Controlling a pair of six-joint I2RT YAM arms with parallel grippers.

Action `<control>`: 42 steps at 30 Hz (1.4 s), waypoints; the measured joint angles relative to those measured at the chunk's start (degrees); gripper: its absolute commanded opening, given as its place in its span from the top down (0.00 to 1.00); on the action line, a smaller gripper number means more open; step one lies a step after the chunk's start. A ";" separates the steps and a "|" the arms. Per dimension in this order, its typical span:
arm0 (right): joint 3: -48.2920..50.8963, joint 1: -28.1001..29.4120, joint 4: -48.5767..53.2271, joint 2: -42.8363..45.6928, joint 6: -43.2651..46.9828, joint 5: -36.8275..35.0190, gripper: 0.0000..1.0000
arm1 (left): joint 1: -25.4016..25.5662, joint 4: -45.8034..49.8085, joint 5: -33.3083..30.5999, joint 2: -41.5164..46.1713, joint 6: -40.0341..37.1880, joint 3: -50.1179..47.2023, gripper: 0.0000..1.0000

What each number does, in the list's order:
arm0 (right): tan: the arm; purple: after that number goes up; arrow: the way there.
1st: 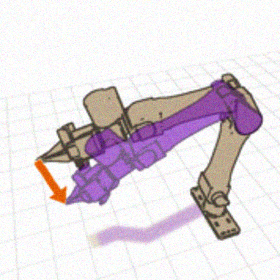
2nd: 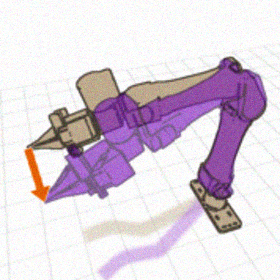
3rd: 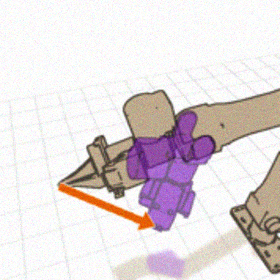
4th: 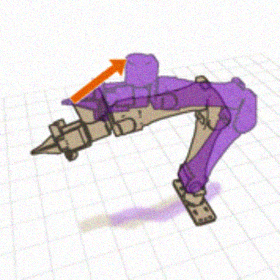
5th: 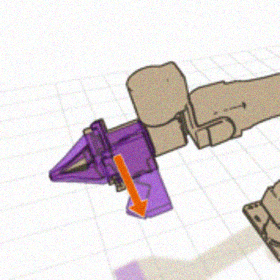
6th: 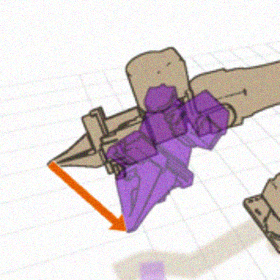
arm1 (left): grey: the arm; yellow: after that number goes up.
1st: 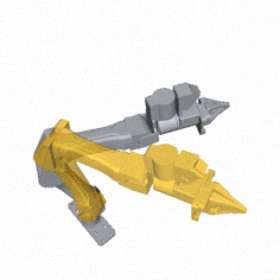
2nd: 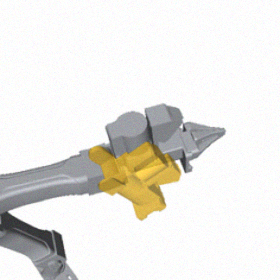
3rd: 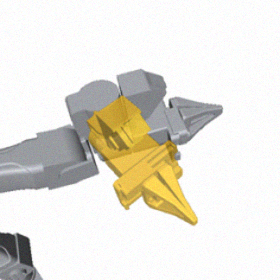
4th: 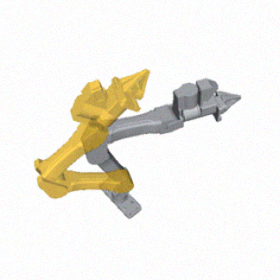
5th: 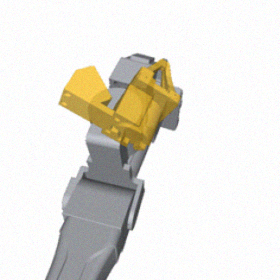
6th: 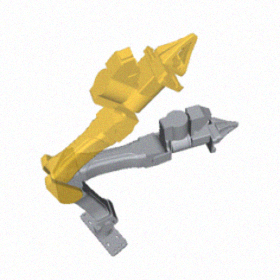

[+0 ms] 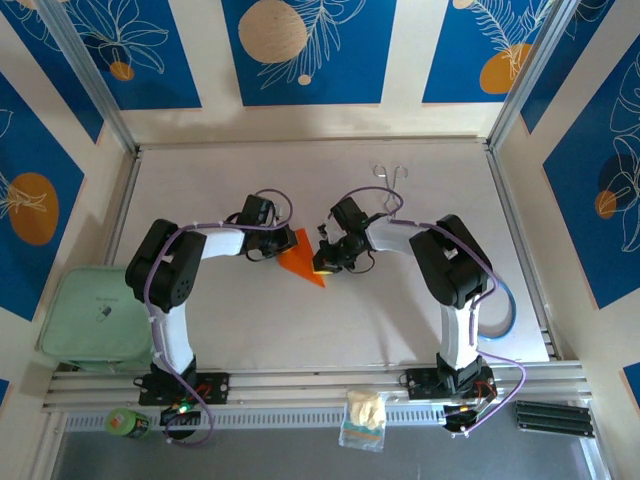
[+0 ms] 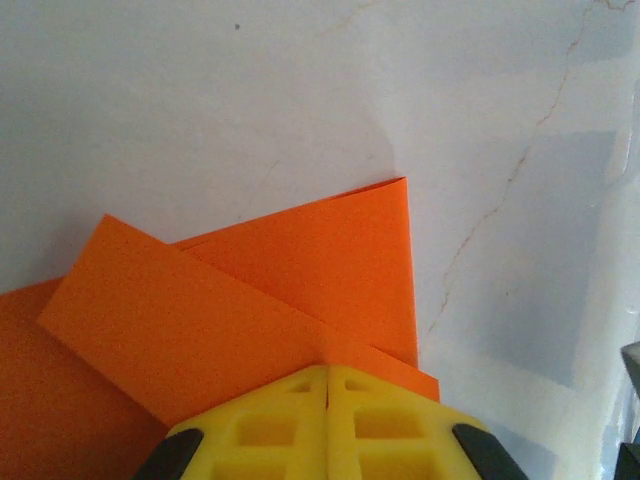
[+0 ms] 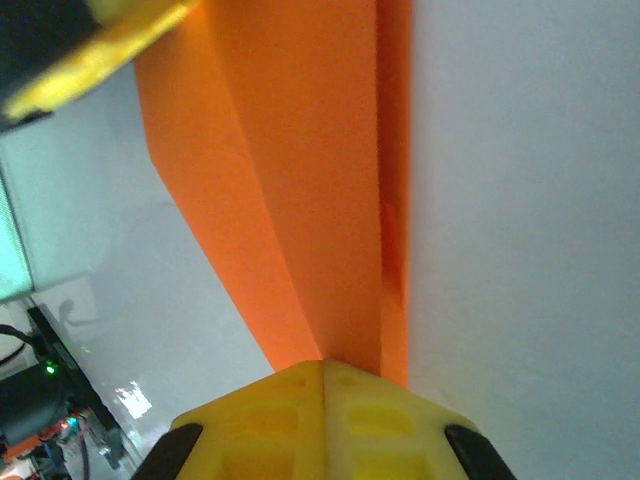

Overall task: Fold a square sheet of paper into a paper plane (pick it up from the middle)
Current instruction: Fourth fold the wing at the center of the table.

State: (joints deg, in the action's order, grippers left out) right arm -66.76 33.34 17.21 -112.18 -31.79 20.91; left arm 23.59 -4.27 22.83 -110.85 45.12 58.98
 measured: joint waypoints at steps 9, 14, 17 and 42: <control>-7.34 2.36 -1.68 -2.91 -4.90 -2.32 1.00 | 0.00 0.00 0.00 0.00 0.00 -0.02 0.93; -9.38 2.71 -1.42 -5.55 -6.36 -3.74 1.00 | 0.00 -0.02 0.02 -0.02 0.00 -0.02 0.93; -9.44 2.71 -1.07 -6.71 -6.88 -4.37 1.00 | 0.00 -0.02 0.02 -0.02 0.00 -0.02 0.93; 4.42 1.22 -1.70 1.40 -2.08 -0.94 1.00 | 0.07 -1.70 -0.59 -0.13 -0.61 -0.87 0.96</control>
State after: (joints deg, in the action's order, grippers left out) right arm -62.35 34.57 15.51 -110.78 -33.87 19.97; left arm 23.66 -5.98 22.24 -110.98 44.51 58.11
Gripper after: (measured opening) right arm 0.048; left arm 0.060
